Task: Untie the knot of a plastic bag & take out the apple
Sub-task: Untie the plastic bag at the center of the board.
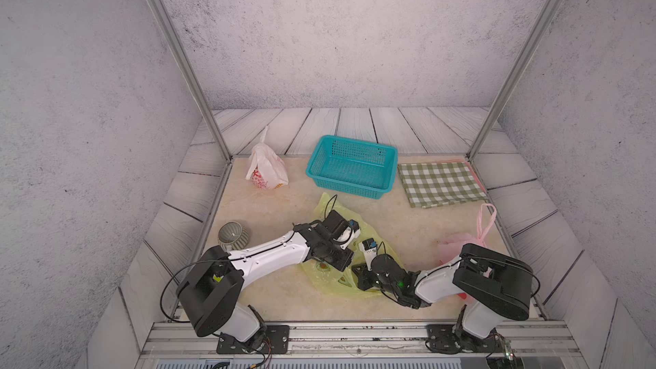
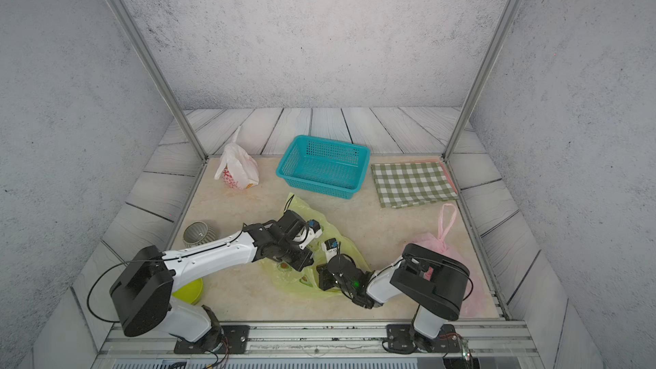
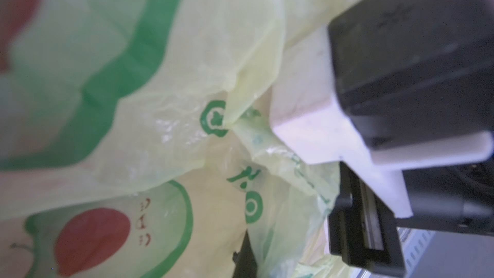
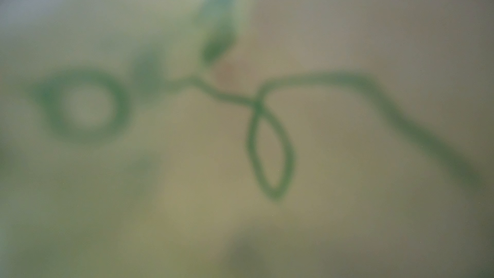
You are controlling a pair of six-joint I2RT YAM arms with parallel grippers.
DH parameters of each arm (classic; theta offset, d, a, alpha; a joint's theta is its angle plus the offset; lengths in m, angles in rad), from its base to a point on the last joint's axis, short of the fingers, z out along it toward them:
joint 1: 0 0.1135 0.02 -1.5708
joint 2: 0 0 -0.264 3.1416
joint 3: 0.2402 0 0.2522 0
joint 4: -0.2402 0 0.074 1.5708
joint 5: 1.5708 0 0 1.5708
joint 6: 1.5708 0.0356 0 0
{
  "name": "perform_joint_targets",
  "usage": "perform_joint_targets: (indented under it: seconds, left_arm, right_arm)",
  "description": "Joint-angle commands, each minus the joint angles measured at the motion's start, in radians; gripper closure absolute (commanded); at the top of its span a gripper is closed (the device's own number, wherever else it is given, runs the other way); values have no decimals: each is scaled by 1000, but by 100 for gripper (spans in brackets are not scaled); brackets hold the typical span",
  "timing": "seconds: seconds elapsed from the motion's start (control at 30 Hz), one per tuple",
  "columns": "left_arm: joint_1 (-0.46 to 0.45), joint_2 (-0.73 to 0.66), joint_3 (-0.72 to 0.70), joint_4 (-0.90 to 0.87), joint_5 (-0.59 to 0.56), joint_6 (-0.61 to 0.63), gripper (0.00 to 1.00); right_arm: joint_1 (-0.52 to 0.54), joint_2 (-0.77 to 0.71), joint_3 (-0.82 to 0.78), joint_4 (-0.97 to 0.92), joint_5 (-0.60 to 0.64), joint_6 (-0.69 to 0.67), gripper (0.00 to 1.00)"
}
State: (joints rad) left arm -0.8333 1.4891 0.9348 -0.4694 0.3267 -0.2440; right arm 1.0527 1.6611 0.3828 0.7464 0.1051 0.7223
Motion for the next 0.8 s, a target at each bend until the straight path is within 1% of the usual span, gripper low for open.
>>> perform_joint_targets:
  seconds: [0.0, 0.07, 0.13, 0.27, 0.4, 0.47, 0.63, 0.77]
  left_arm:
    - [46, -51, 65, -88, -44, 46, 100]
    - [81, -74, 104, -126, -55, 62, 100]
    - [111, -102, 156, -158, -69, 79, 100]
    - [135, -143, 267, -194, -97, 106, 100]
    - [141, -137, 384, -279, -100, 134, 100]
    - [142, -143, 413, -310, -103, 145, 100]
    - [147, -194, 461, -363, -155, 168, 100]
    - [153, -207, 501, -398, -155, 176, 99]
  right_arm:
    - [2, -7, -19, -77, 79, 42, 100]
    - [2, -39, 11, -199, 113, 36, 100]
    - [1, -46, 24, -261, 135, 38, 100]
    - [2, -26, 28, -277, 134, 46, 100]
    - [1, -8, 51, -320, 133, 41, 100]
    - [1, 0, 51, -319, 132, 43, 100]
    - [2, 25, 55, -332, 133, 49, 100]
    - [2, 38, 63, -345, 130, 51, 100]
